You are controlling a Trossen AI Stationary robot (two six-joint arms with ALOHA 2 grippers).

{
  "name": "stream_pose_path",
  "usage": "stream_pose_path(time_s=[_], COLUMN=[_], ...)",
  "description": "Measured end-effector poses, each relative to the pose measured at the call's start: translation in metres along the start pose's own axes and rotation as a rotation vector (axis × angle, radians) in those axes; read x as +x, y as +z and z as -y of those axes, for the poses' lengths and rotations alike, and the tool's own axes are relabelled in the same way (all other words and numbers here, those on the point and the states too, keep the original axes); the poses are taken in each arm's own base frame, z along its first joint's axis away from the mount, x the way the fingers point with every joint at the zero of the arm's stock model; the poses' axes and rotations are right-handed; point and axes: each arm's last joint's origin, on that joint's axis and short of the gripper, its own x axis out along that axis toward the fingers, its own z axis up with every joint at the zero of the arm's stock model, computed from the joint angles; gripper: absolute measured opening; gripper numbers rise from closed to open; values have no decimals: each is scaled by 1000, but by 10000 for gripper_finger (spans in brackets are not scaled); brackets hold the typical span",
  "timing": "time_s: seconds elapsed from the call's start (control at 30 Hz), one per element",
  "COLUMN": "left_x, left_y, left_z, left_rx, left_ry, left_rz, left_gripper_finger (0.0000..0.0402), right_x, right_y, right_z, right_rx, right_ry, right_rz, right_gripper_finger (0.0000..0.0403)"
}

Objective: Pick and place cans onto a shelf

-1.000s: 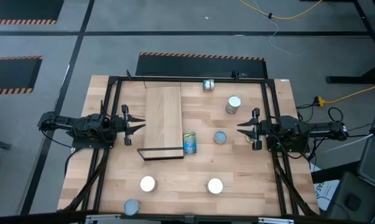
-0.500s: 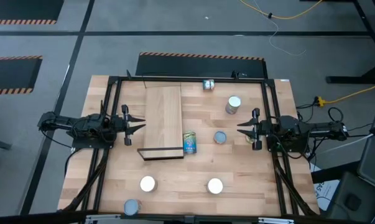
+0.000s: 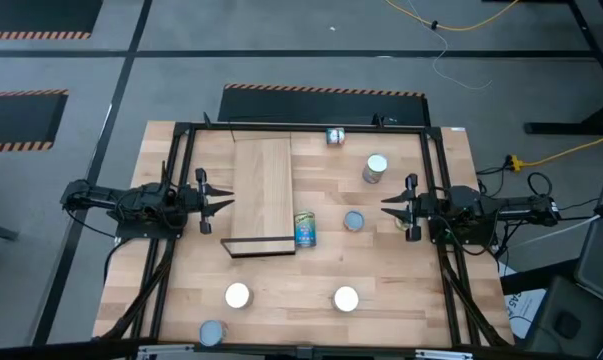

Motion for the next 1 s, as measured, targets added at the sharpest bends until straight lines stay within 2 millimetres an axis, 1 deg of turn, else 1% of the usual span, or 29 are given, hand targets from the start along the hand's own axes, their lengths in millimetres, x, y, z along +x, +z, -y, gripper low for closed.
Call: stream_pose_path(time_s=[0.1, 0.2, 0.27, 0.37, 0.6, 0.77, 1.0], left_x=[0, 0, 0, 0, -1, -3, -4], left_y=[1, 5, 7, 8, 14, 25, 40], left_z=[0, -2, -3, -3, -5, -8, -11], left_rx=[-28, -128, -190, -234, -285, -327, -343], left_ry=[5, 36, 52, 63, 90, 90, 87], left_rz=[12, 47, 67, 79, 139, 249, 267], left_gripper_finger=[84, 85, 90, 104, 136, 135, 135], right_x=[0, 0, 0, 0, 0, 0, 0], right_y=[0, 0, 0, 0, 0, 0, 0], right_z=[0, 0, 0, 0, 0, 0, 0], right_rx=[0, 0, 0, 0, 0, 0, 0], right_ry=[0, 0, 0, 0, 0, 0, 0], right_rz=[0, 0, 0, 0, 1, 0, 0], right_gripper_finger=[105, 105, 105, 105, 105, 105, 105])
